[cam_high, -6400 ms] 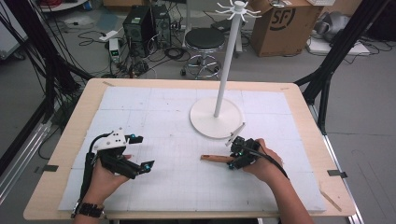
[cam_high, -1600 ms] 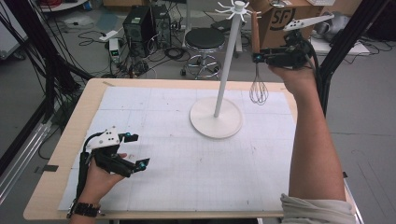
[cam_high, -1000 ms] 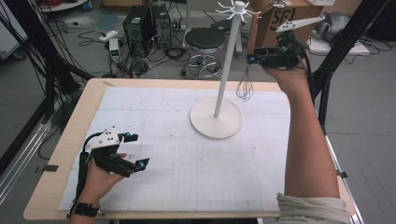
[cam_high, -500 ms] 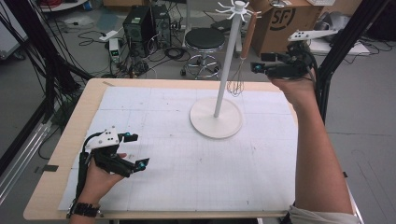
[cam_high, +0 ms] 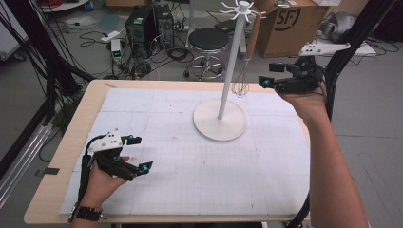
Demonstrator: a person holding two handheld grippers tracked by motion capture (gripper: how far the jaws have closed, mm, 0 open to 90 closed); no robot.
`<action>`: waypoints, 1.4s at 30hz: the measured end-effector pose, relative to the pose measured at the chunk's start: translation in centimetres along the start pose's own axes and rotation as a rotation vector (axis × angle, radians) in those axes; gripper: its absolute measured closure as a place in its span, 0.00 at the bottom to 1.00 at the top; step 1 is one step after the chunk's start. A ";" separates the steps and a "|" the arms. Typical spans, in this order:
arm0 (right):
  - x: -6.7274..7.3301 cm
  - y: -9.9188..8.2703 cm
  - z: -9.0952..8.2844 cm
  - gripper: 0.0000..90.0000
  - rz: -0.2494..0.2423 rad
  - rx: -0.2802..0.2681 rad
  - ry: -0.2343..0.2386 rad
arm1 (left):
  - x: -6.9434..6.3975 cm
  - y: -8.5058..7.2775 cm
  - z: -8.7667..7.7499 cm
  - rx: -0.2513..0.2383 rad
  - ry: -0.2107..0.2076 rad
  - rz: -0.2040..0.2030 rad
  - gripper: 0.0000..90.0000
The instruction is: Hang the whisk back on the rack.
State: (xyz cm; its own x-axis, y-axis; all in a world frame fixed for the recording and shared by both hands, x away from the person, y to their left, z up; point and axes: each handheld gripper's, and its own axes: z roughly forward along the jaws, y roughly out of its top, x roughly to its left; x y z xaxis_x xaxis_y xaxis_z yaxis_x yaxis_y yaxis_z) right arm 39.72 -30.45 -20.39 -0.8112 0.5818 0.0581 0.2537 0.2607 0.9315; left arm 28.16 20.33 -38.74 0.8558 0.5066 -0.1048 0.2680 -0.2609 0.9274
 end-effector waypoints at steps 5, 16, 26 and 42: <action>1.3 -1.6 0.3 0.13 -0.012 -0.001 0.024 | -0.1 0.0 0.1 -0.001 -0.003 0.003 0.02; 3.5 -5.9 0.7 0.02 0.000 -0.028 0.063 | -0.2 0.0 0.0 -0.002 -0.010 0.004 0.02; 5.9 -10.1 1.1 0.00 -0.013 -0.063 0.087 | -0.2 0.0 0.0 -0.005 -0.017 0.010 0.02; 8.0 -16.8 1.9 0.00 0.016 -0.002 0.070 | -0.3 -0.3 0.3 -0.001 -0.028 0.011 0.02</action>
State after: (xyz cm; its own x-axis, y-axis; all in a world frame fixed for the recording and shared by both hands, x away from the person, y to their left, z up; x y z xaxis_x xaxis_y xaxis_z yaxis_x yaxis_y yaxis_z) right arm 29.98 -28.70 -36.23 -0.8417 0.5310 0.0981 0.2661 0.2497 0.9310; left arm 27.98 19.97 -39.12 0.8707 0.4805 -0.1050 0.2584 -0.2651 0.9289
